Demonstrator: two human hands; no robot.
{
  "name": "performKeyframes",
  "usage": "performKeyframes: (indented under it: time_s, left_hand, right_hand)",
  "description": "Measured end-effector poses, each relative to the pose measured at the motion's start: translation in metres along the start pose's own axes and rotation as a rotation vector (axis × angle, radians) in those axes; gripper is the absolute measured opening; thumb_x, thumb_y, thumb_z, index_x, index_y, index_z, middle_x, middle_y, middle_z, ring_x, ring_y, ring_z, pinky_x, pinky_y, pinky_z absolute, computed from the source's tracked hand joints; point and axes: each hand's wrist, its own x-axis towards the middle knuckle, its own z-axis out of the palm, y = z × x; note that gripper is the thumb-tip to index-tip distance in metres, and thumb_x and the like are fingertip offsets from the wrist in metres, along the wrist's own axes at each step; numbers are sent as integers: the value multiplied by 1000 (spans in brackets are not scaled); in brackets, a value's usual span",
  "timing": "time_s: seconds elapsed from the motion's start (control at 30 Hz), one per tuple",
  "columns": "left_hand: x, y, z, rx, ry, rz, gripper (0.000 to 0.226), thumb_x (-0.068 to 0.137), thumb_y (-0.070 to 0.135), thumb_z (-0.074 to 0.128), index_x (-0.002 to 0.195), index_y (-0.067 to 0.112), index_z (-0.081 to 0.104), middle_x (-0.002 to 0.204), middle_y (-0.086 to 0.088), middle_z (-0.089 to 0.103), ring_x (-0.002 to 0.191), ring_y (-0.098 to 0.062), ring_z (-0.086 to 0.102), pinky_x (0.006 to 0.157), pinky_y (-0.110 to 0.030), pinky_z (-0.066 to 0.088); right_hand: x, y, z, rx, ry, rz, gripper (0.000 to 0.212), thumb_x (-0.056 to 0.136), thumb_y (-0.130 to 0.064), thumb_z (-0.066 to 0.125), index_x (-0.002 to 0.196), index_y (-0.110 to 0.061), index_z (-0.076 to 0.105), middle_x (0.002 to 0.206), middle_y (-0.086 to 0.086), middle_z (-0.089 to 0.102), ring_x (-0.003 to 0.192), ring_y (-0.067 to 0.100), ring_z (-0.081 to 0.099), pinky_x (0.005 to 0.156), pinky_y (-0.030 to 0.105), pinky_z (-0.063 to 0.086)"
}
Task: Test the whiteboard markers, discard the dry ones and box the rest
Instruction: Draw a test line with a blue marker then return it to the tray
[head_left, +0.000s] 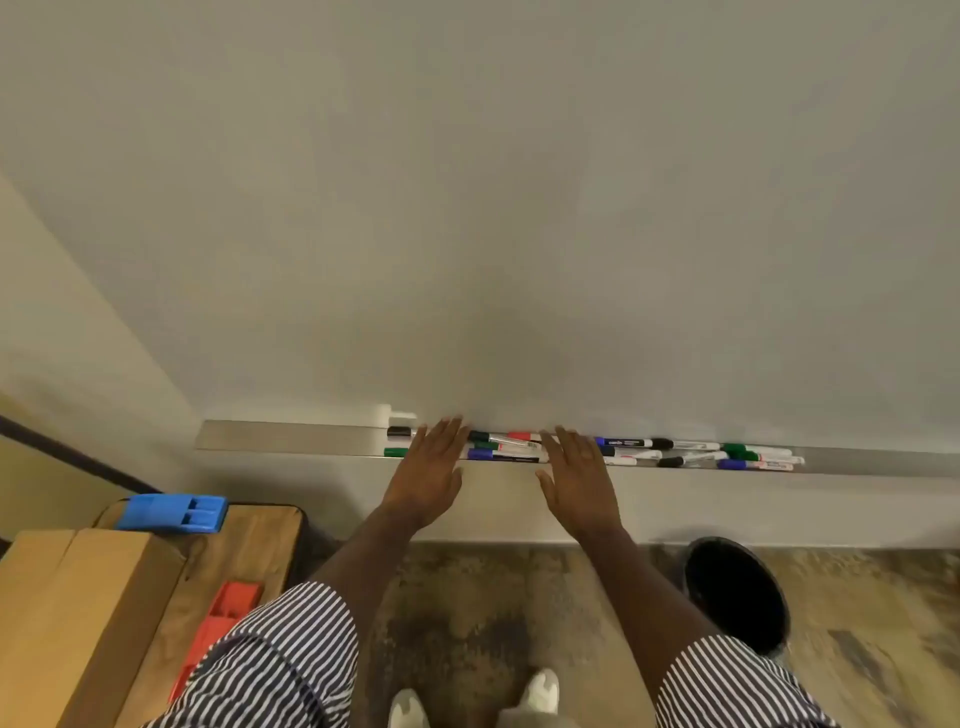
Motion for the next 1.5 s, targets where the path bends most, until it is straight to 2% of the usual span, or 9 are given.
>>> performKeyframes:
  time_s: [0.07, 0.17, 0.27, 0.47, 0.6, 0.83, 1.0, 1.3, 1.5]
  left_hand:
    - [9, 3, 3, 30, -4, 18, 65, 94, 26, 55, 153, 6, 38, 160, -12, 38, 147, -30, 39, 120, -48, 26]
    - [21, 12, 3, 33, -41, 16, 67, 81, 21, 77, 142, 9, 54, 136, -8, 63, 118, -29, 64, 102, -43, 50]
    - [33, 17, 1, 128, -56, 13, 57, 76, 19, 77, 130, 14, 63, 114, -3, 72, 97, -25, 66, 88, -39, 55]
    - [52, 19, 13, 200, -16, -45, 37, 70, 20, 83, 105, 17, 70, 84, -2, 73, 75, -25, 63, 69, -37, 53]
    - [60, 18, 18, 208, -101, -74, 39, 69, 27, 85, 103, 20, 66, 84, 0, 72, 74, -24, 62, 68, -36, 49]
    - [65, 21, 21, 213, -188, -84, 47, 70, 21, 86, 110, 19, 61, 98, -1, 72, 83, -24, 63, 74, -37, 49]
    - [65, 22, 25, 229, -150, -104, 42, 67, 7, 83, 100, 21, 61, 90, 1, 70, 76, -23, 59, 68, -35, 46]
    - [69, 24, 20, 143, -150, -104, 49, 60, 13, 92, 99, 22, 63, 92, 1, 70, 83, -23, 60, 72, -36, 48]
    - [70, 31, 13, 16, 34, -21, 38, 70, 8, 86, 103, 19, 69, 90, -3, 73, 82, -26, 64, 70, -34, 52]
  right_hand:
    - [1, 4, 1, 27, -20, 29, 65, 90, -34, 75, 147, -13, 51, 147, 14, 56, 137, 35, 52, 117, 51, 35]
    - [3, 12, 6, 31, -60, 25, 64, 89, -34, 76, 145, -12, 53, 139, 13, 62, 131, 35, 57, 115, 53, 40]
    - [13, 20, 14, 14, -75, -37, 63, 85, -34, 80, 140, -12, 58, 124, 11, 69, 119, 32, 65, 112, 53, 44]
    - [36, 30, 31, 4, -93, -145, 61, 73, -33, 90, 127, -14, 68, 100, 7, 76, 99, 28, 71, 107, 53, 48]
    - [47, 36, 40, 38, -123, -165, 61, 70, -30, 92, 124, -15, 68, 103, 6, 77, 101, 28, 72, 109, 51, 46]
    - [57, 47, 50, 93, -161, -178, 54, 76, -22, 88, 126, -17, 68, 117, 6, 74, 114, 30, 67, 116, 50, 40]
    - [60, 48, 40, 119, -86, -229, 51, 64, -8, 92, 109, -18, 72, 94, 2, 73, 90, 26, 68, 93, 40, 55]
    - [65, 54, 29, 201, 10, -240, 32, 76, -3, 83, 104, -16, 75, 99, 2, 68, 94, 26, 63, 81, 35, 54]
    - [71, 64, 9, 276, 82, -291, 28, 73, 2, 82, 98, -10, 77, 95, 6, 69, 90, 30, 63, 74, 37, 56]
